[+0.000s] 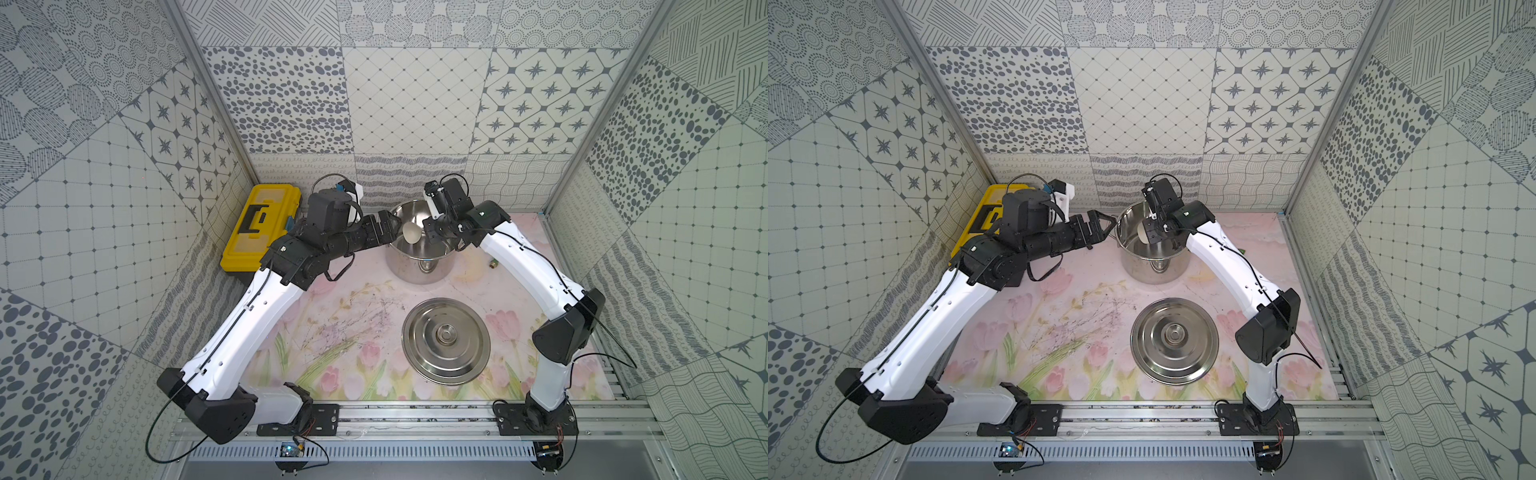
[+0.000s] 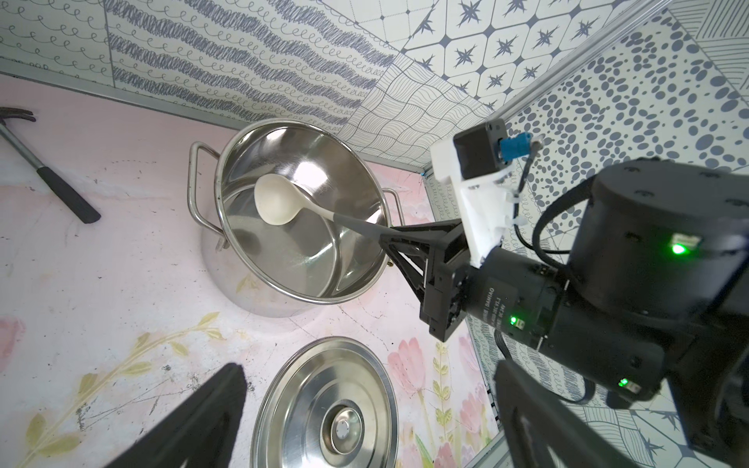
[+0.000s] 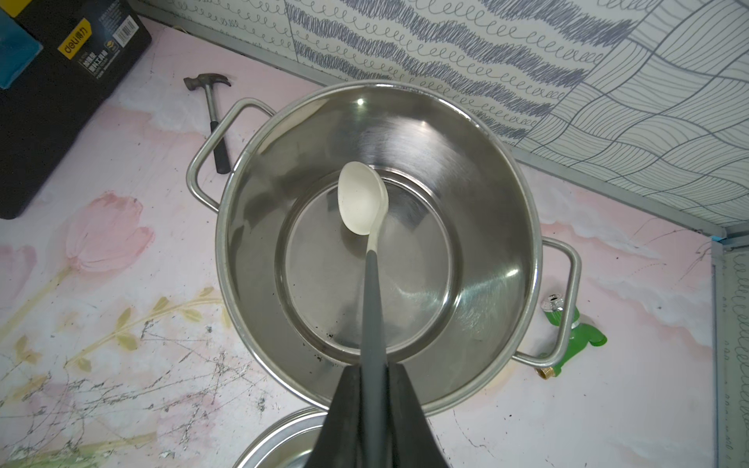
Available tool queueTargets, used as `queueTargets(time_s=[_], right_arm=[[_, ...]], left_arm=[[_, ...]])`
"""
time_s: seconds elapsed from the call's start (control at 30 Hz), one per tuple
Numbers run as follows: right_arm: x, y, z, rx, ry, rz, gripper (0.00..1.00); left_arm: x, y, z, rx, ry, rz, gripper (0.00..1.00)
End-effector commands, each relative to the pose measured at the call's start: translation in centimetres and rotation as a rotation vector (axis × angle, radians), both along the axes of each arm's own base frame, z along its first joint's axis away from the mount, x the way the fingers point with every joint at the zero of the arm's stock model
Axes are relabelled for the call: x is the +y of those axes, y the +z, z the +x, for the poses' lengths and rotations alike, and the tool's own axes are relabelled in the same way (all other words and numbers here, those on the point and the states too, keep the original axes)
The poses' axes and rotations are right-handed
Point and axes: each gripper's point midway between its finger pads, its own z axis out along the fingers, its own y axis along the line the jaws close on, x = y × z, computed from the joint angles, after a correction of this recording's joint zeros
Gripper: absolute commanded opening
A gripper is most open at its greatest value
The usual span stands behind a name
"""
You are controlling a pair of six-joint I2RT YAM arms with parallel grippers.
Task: Stir the soup with a spoon
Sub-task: Stir the soup in the pan with a stick.
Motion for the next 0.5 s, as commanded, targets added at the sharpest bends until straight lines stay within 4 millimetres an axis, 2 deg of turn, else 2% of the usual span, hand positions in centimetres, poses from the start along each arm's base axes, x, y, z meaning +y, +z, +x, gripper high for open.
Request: queueTargets(time_s=[0.0, 0.23, 0.47], right_arm=[[-1.0, 1.7, 1.7, -0.073, -0.039, -0.011, 0.0], [-4.1, 2.0, 2.0, -0.081, -0.087, -0.042, 0.0], [-5.7, 1.3, -0.4, -0.048, -0.071, -0.06, 0.0]], left_arm=[[0.0, 1.2, 0.2, -0.041, 0.009, -0.017, 0.99], [-0.8, 1.7, 1.0, -0.04, -0.016, -0.012, 1.0], [-1.4, 1.8, 1.7, -0.048, -0.022, -0.018, 1.0]])
